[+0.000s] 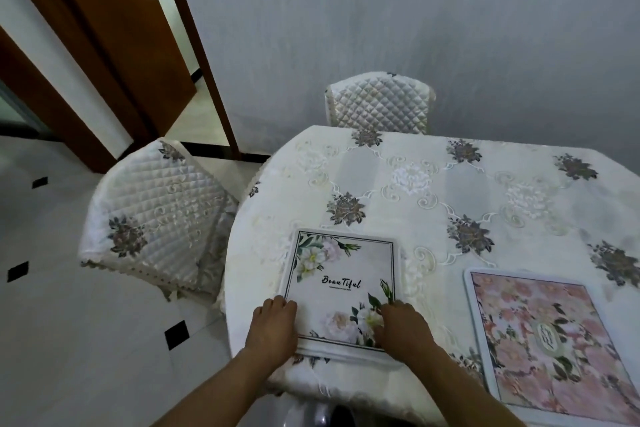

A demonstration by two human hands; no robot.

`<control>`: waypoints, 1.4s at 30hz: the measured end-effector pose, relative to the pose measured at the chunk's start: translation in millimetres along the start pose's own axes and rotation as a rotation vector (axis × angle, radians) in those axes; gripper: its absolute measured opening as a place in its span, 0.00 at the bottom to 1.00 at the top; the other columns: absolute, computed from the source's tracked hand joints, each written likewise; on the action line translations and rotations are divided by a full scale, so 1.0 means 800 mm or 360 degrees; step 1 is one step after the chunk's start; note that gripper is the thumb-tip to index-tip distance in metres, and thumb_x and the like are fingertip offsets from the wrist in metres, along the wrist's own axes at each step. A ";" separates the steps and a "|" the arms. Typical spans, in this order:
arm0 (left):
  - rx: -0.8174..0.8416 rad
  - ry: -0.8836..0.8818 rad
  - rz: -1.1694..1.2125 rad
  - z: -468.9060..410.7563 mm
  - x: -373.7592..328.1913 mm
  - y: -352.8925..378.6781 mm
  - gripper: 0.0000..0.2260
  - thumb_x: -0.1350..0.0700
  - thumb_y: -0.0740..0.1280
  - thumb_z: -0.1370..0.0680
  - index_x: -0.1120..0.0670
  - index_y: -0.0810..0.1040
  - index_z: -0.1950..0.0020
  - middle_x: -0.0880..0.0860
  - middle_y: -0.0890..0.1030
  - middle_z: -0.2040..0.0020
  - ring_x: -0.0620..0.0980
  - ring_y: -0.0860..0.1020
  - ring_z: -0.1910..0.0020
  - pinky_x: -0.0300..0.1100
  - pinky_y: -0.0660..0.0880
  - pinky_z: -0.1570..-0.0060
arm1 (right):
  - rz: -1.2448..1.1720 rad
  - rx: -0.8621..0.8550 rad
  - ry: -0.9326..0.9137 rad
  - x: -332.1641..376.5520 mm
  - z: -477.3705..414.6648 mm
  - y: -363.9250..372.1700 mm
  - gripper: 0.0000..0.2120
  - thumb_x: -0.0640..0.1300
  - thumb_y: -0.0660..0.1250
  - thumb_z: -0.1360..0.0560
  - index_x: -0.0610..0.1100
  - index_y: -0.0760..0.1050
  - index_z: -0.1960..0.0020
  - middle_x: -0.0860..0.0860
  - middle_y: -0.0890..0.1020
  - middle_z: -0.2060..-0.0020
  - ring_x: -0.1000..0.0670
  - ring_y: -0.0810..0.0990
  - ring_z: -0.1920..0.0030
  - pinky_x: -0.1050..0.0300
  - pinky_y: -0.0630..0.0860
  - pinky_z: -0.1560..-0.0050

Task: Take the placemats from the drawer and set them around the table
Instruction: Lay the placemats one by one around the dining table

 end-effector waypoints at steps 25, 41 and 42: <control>0.0096 -0.0367 0.1094 -0.026 0.060 0.006 0.05 0.57 0.63 0.23 0.54 0.70 0.58 0.52 0.76 0.60 0.51 0.74 0.61 0.43 0.67 0.64 | -0.0799 -0.0445 0.0888 -0.018 0.032 0.012 0.07 0.45 0.62 0.23 0.42 0.69 0.56 0.48 0.77 0.64 0.47 0.75 0.65 0.55 0.70 0.65; -0.0209 0.0663 0.1280 -0.006 -0.074 -0.147 0.01 0.55 0.66 0.23 0.51 0.77 0.53 0.46 0.79 0.60 0.44 0.76 0.61 0.38 0.68 0.66 | -0.0890 -0.1219 0.1204 -0.082 0.248 -0.098 0.11 0.45 0.63 0.22 0.43 0.67 0.60 0.50 0.72 0.70 0.44 0.72 0.66 0.54 0.63 0.68; -0.0209 0.0713 0.1290 0.005 -0.094 -0.152 0.01 0.55 0.67 0.23 0.52 0.76 0.54 0.46 0.79 0.60 0.43 0.76 0.62 0.37 0.68 0.67 | -0.0899 -0.1262 0.1242 -0.091 0.271 -0.101 0.11 0.45 0.63 0.22 0.42 0.67 0.60 0.50 0.71 0.70 0.44 0.71 0.67 0.54 0.63 0.67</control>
Point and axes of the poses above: each hand's wrist, its own z-axis away from the middle knuckle, its own y-axis out of the palm, x = y × z, the point moved 8 cm from there along -z, towards the middle knuckle
